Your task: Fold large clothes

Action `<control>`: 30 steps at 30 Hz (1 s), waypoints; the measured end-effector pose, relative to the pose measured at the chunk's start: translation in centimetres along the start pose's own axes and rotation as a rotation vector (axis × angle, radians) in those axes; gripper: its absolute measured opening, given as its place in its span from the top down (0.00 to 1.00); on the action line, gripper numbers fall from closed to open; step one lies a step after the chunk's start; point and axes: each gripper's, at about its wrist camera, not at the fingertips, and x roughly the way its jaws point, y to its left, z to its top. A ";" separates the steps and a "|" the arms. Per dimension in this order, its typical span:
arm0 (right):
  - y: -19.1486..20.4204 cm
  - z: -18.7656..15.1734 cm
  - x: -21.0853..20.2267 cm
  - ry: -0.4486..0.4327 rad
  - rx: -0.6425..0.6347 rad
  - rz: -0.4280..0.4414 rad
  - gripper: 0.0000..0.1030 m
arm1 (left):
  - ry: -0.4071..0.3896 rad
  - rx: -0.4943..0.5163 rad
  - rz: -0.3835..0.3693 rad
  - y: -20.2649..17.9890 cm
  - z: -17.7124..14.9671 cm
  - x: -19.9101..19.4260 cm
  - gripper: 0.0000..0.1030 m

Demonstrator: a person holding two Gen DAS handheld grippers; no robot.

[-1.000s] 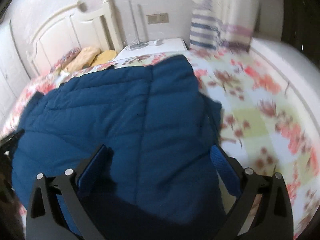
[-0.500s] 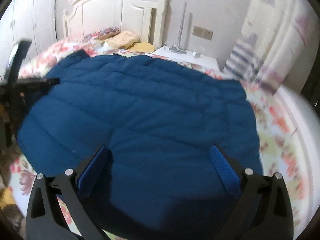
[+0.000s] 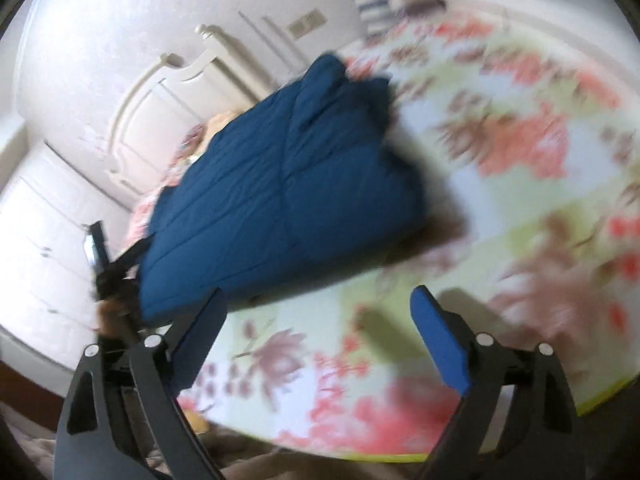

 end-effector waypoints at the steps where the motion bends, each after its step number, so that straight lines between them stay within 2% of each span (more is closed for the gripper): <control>1: 0.2 0.2 1.1 0.014 0.011 0.008 0.13 | -0.002 0.000 -0.002 0.0 0.0 0.0 0.04; 2: 0.4 0.4 2.0 0.026 0.018 0.010 0.12 | -0.003 -0.002 -0.004 0.0 0.0 0.0 0.04; 6: 1.5 3.2 5.3 -0.030 0.064 -0.017 0.09 | -0.007 -0.009 -0.015 0.2 0.0 0.0 0.04; 8: 1.8 5.3 7.5 -0.083 0.130 0.004 0.02 | -0.008 -0.003 -0.008 0.2 0.0 0.0 0.04; 10: 2.0 6.3 8.7 -0.139 0.173 0.005 0.02 | -0.008 -0.004 -0.003 0.2 0.0 0.0 0.04; 11: 2.2 6.7 9.2 -0.179 0.186 -0.016 0.07 | -0.008 -0.008 0.000 0.2 0.0 0.0 0.04; 12: 2.4 6.9 9.6 -0.206 0.190 -0.027 0.38 | -0.008 -0.013 0.005 0.3 0.0 0.0 0.04; 15: 0.0 6.0 9.7 -0.285 0.288 0.134 0.64 | -0.009 -0.029 0.008 0.5 0.0 0.0 0.04; 17: -0.2 5.1 8.8 -0.319 0.266 0.174 0.68 | -0.004 -0.016 0.014 0.2 0.0 0.0 0.04; 20: 0.5 3.8 6.6 -0.360 0.195 0.163 0.69 | 0.007 0.016 0.065 -1.1 0.5 -1.5 0.05; 21: 0.7 3.4 5.9 -0.367 0.173 0.158 0.70 | -0.029 0.008 0.046 -1.7 0.5 -3.0 0.05; 22: 0.7 3.1 5.3 -0.373 0.158 0.155 0.70 | -0.096 0.001 -0.026 -3.0 0.5 -5.4 0.05; 23: 0.8 2.8 4.8 -0.378 0.145 0.151 0.70 | -0.131 0.017 -0.059 -4.3 0.4 -6.8 0.05; 26: 0.6 2.4 2.6 -0.398 0.122 0.154 0.70 | -0.179 0.182 -0.100 -10.0 -0.1 -9.5 0.04; 28: 0.8 2.3 1.2 -0.424 0.101 0.161 0.70 | -0.168 0.298 -0.103 -13.7 -1.3 -9.7 0.04; 30: 1.1 2.3 0.0 -0.449 0.078 0.157 0.70 | -0.141 0.363 -0.114 -16.3 -2.9 -9.0 0.04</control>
